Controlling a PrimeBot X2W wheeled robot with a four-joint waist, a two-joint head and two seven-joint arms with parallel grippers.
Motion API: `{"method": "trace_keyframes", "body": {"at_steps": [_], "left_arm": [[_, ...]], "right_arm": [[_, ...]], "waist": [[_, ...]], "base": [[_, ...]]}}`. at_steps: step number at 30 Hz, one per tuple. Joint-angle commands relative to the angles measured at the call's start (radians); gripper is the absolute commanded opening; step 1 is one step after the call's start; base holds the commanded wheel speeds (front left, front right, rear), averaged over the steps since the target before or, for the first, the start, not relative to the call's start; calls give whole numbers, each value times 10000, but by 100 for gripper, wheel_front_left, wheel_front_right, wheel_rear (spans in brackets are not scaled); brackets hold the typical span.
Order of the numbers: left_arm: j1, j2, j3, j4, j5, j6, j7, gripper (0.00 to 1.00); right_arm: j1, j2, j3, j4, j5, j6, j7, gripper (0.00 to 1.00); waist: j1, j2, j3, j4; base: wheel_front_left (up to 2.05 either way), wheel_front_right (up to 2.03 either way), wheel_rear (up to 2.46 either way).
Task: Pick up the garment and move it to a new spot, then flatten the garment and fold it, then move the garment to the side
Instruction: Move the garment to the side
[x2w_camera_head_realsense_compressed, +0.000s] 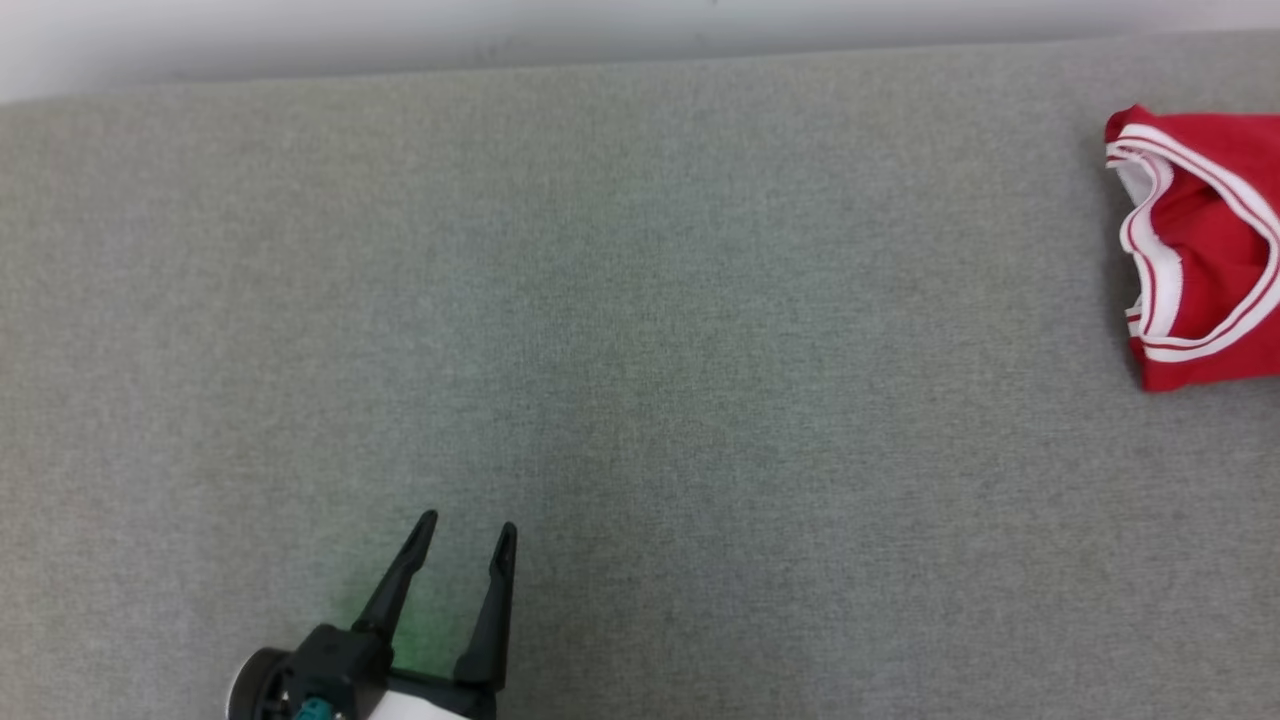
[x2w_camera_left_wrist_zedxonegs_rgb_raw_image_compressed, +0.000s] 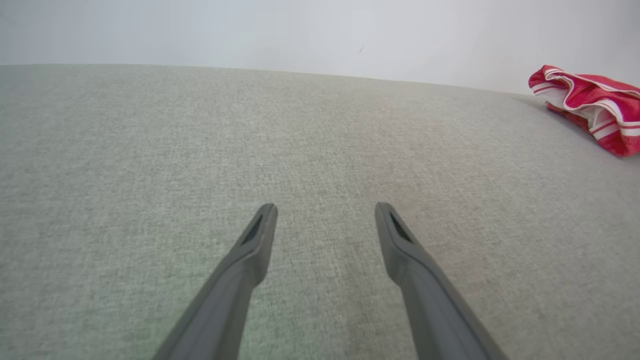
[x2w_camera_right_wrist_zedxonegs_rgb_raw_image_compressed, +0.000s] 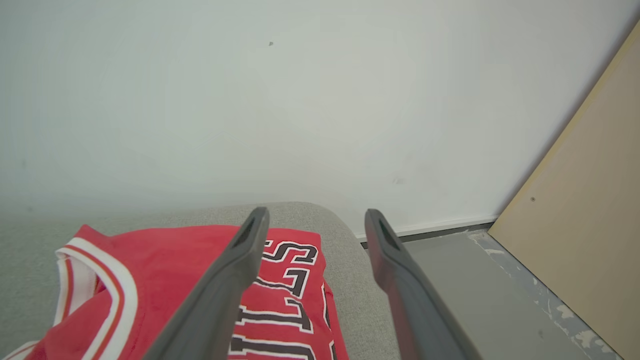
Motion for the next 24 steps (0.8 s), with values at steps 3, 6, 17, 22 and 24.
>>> {"method": "trace_keyframes", "body": {"at_steps": [3,6,17,22,24], "left_arm": [[302,41,47,-52,-275,173,5,100],[549,42,28,-58,-427,298,5,100],[1527,41,181,-185,-698,1086,5,100],[1892,42,397,-255,-613,1356,5,100],[1997,39,487,-199,-569,1443,5,100]], "right_arm": [[922,-33,-167,-583,-731,0,-234,100],[1788,54,-861,-1582,-1569,-1,-238,100],[6703,2916,-4384,-5942,-4997,-1,-237,100],[8411,4391,-4708,-7214,-5862,-1,-238,100],[8908,4803,-4626,-7484,-6118,-1,-238,100]], "waist": [[0,0,-762,-181],[0,0,-1315,-229],[0,0,-3269,12],[0,0,-3649,108],[0,0,-3803,155]], "base": [[0,0,0],[0,0,0],[0,0,0],[0,0,0],[0,0,0]]}}
